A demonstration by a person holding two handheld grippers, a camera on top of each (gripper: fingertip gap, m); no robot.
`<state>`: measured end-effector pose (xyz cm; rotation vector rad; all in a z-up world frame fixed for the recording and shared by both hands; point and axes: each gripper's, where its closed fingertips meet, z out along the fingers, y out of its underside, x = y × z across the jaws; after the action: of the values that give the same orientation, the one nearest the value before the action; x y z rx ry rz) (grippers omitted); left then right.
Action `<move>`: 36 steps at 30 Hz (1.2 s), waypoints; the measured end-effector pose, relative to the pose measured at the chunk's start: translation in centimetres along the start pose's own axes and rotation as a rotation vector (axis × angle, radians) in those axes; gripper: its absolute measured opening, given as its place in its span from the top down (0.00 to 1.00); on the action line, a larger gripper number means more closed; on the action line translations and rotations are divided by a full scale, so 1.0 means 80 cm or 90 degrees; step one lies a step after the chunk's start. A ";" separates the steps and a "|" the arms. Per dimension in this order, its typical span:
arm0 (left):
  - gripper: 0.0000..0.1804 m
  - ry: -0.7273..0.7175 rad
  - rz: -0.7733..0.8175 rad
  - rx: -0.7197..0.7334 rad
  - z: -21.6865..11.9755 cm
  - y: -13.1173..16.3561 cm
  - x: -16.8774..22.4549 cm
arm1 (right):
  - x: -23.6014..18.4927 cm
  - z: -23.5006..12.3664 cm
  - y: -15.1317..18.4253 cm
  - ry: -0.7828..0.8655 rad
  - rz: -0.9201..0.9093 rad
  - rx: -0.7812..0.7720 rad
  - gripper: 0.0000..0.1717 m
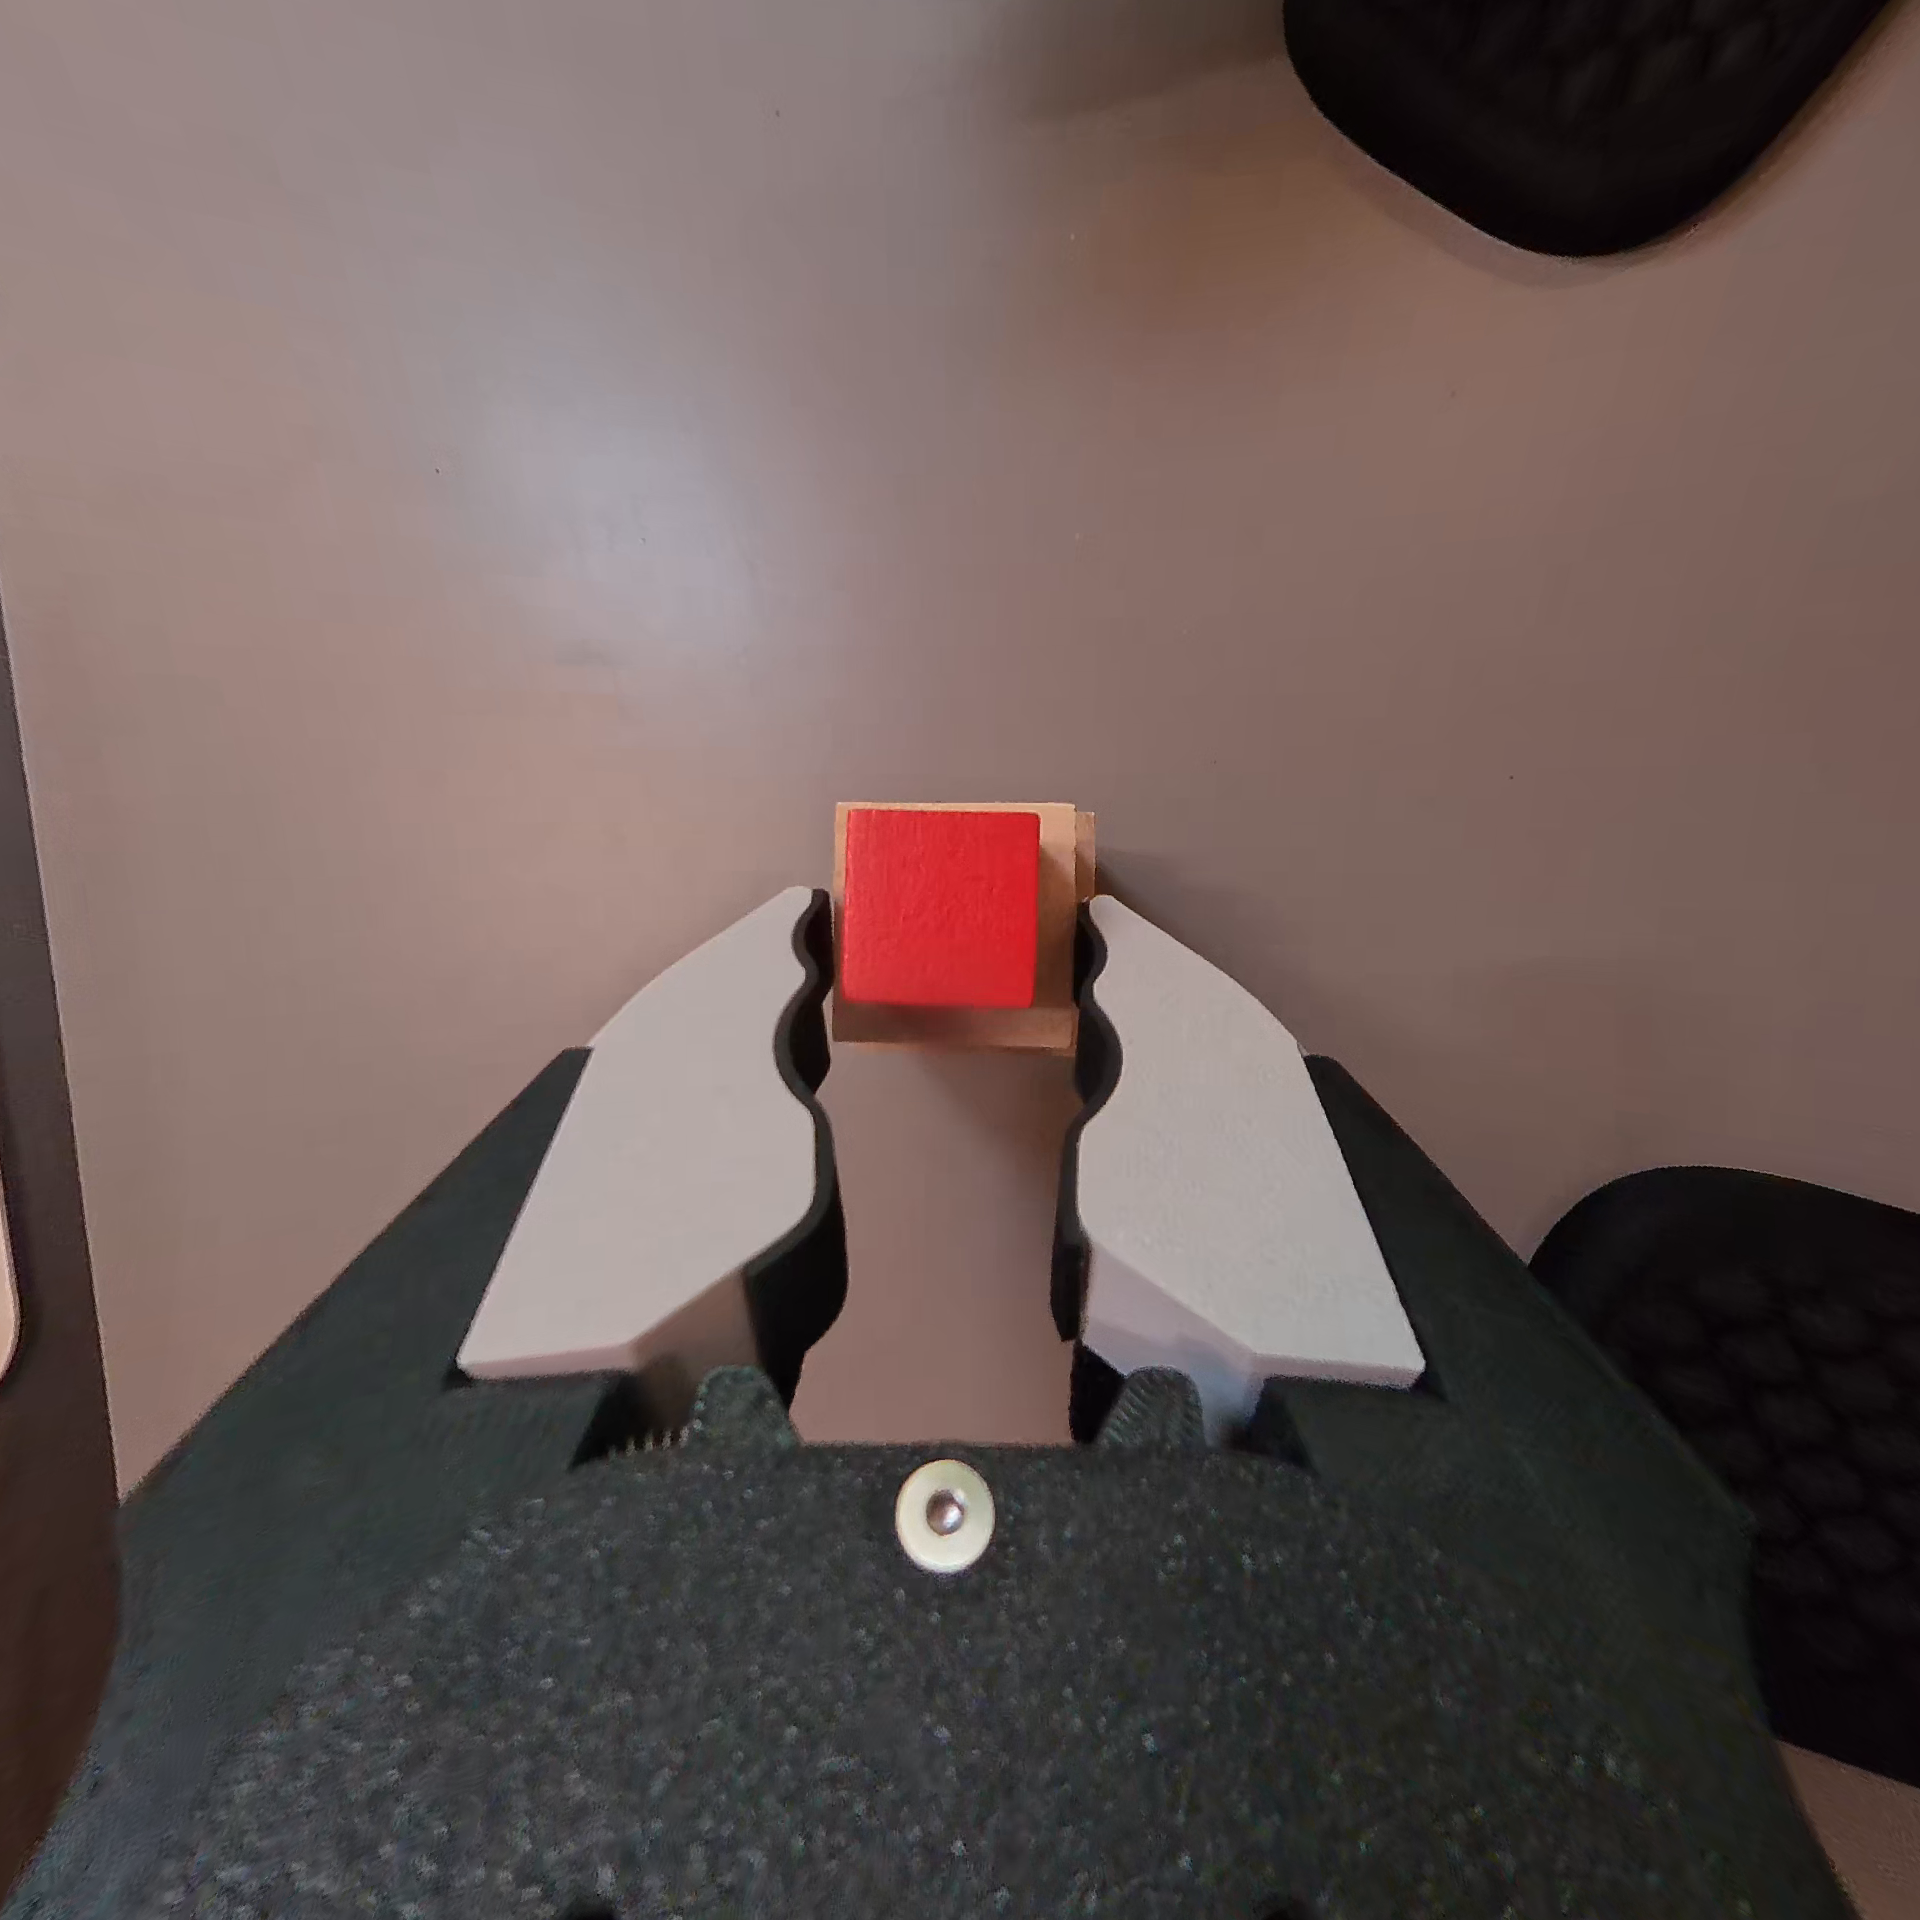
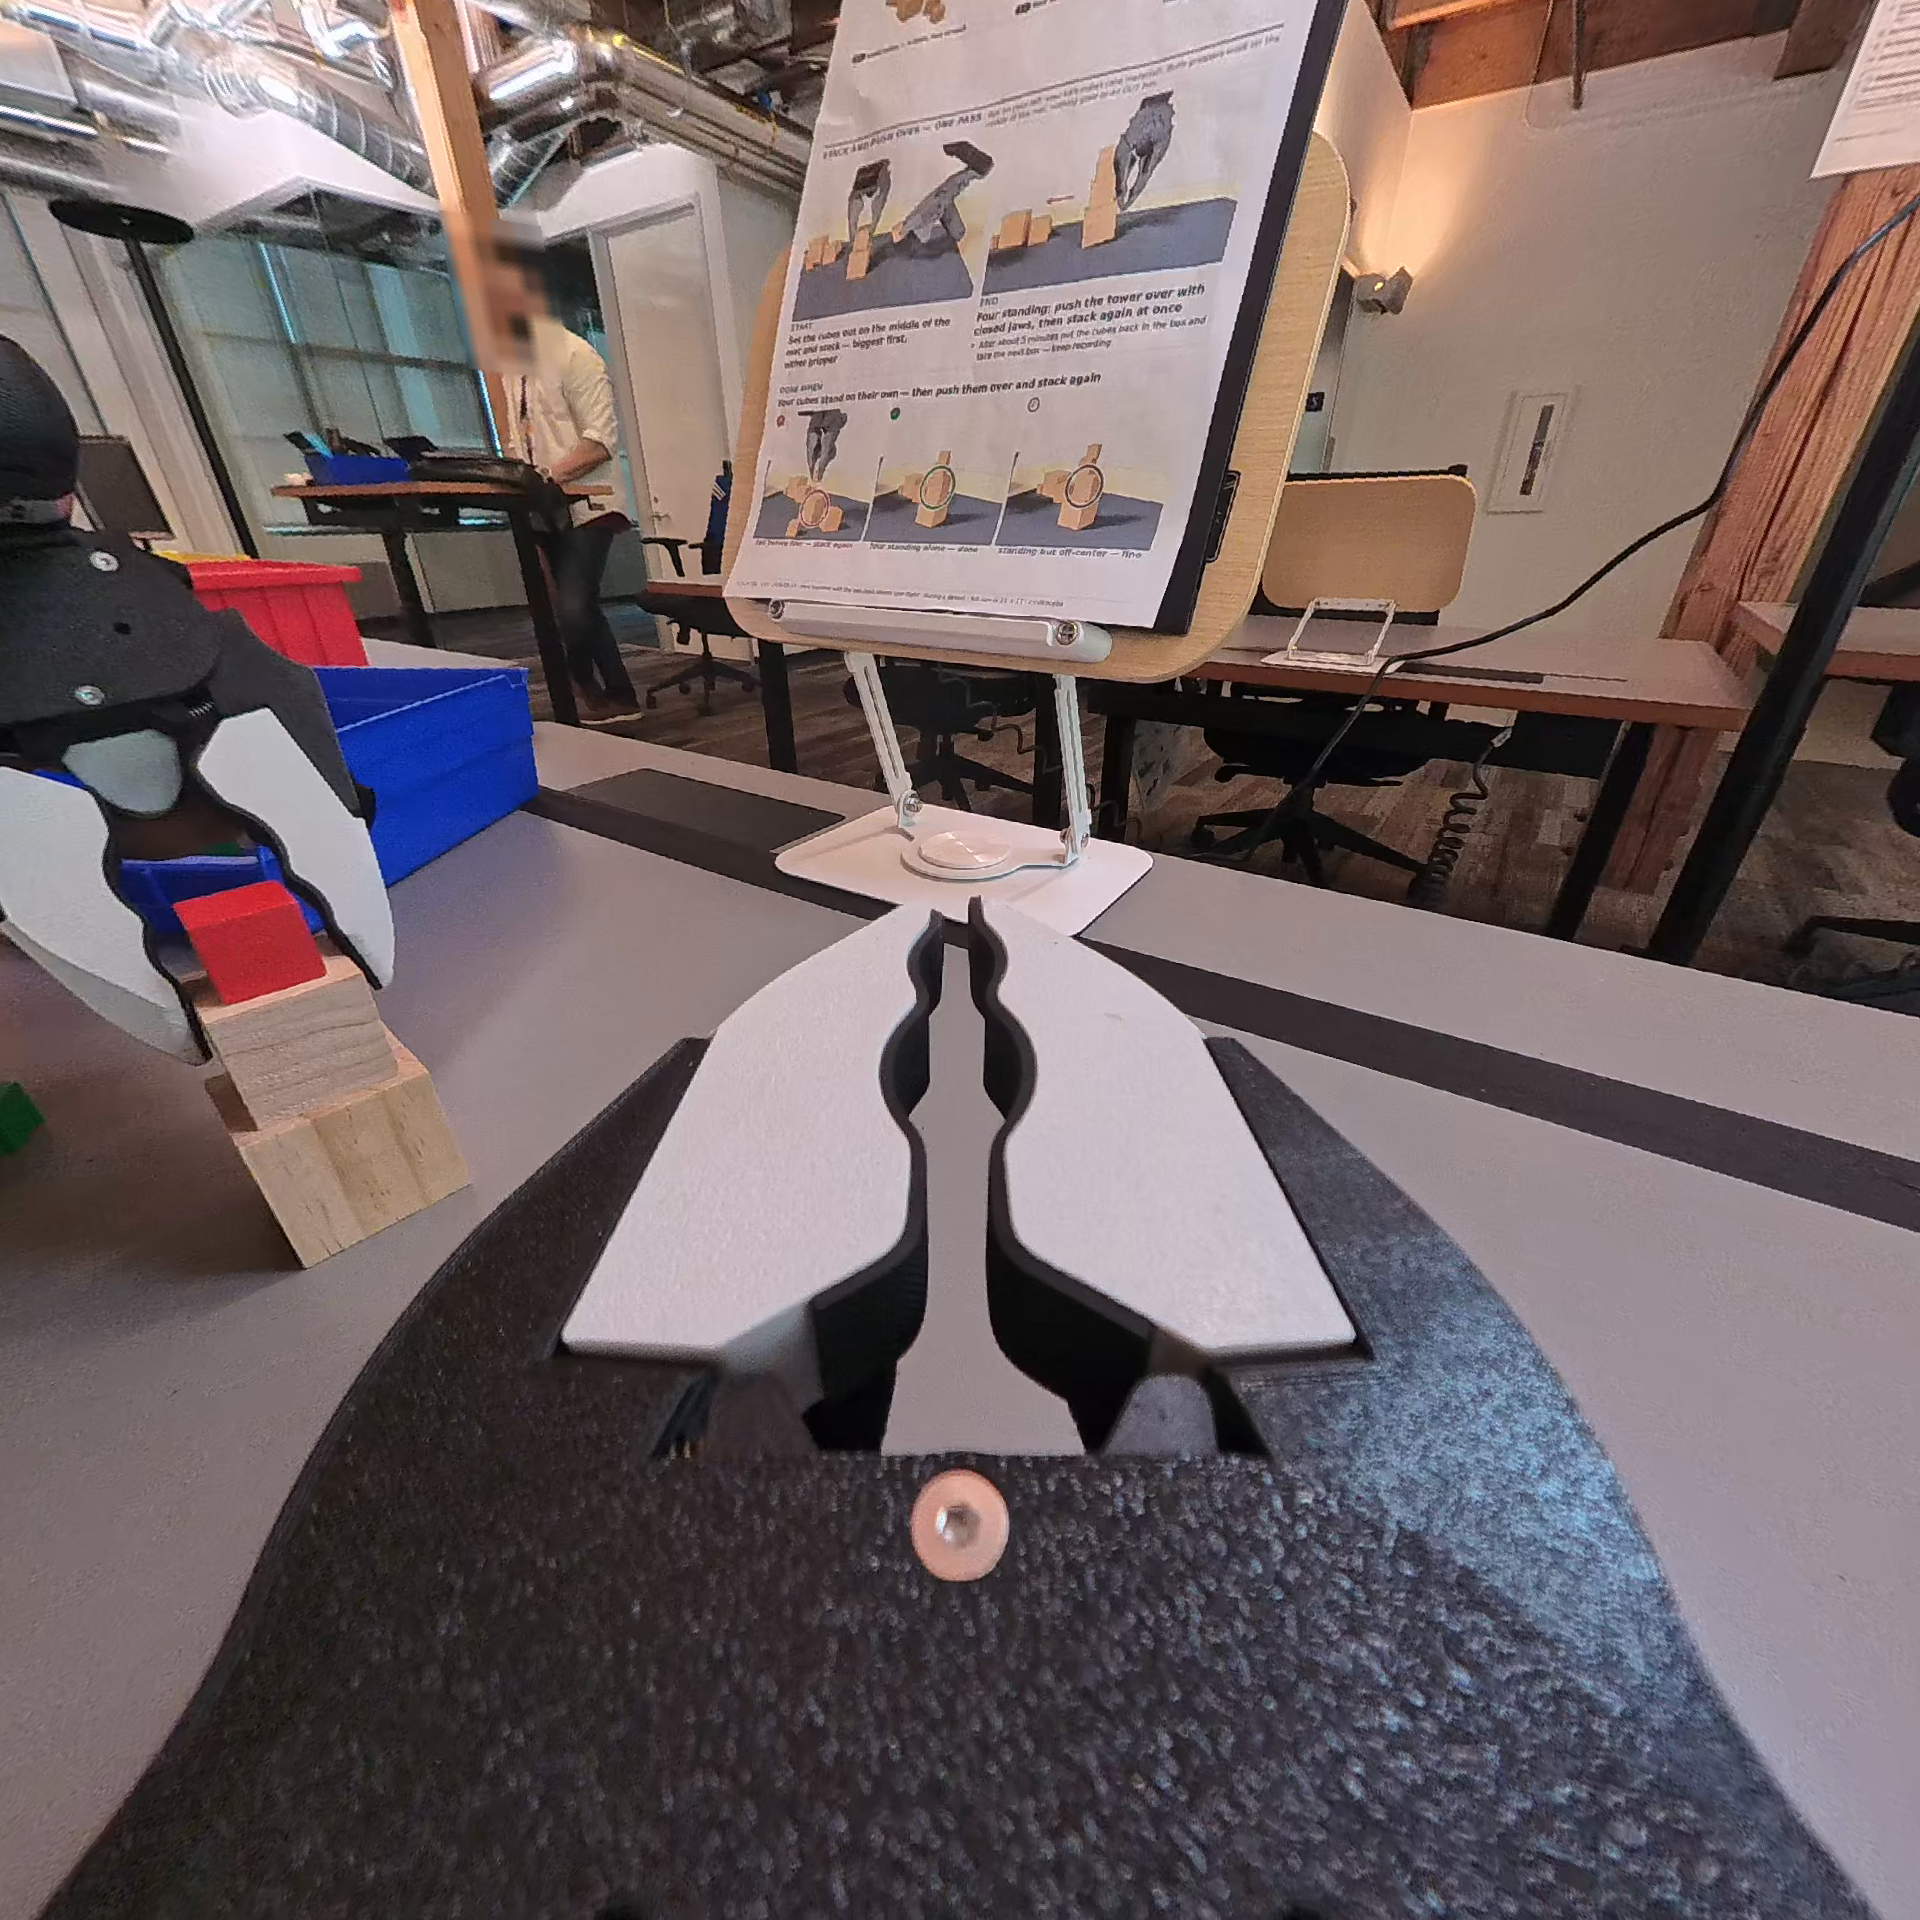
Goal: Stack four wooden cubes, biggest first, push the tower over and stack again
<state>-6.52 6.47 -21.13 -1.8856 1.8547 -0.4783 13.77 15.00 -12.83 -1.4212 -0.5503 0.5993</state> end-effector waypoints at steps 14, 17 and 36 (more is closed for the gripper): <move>0.76 -0.006 0.001 0.013 0.002 -0.004 -0.003 | -0.001 0.000 0.000 -0.002 -0.001 0.000 0.97; 0.75 -0.011 0.006 0.006 0.003 -0.003 -0.003 | -0.001 0.000 0.001 -0.002 0.000 0.000 0.97; 0.72 -0.208 -0.331 0.159 -0.096 0.067 0.007 | 0.000 0.000 -0.001 -0.002 0.004 0.004 0.97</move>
<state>-15.19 5.40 -17.62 -2.1099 1.0410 -0.5012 13.75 14.98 -12.74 -1.4169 -0.5466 0.6070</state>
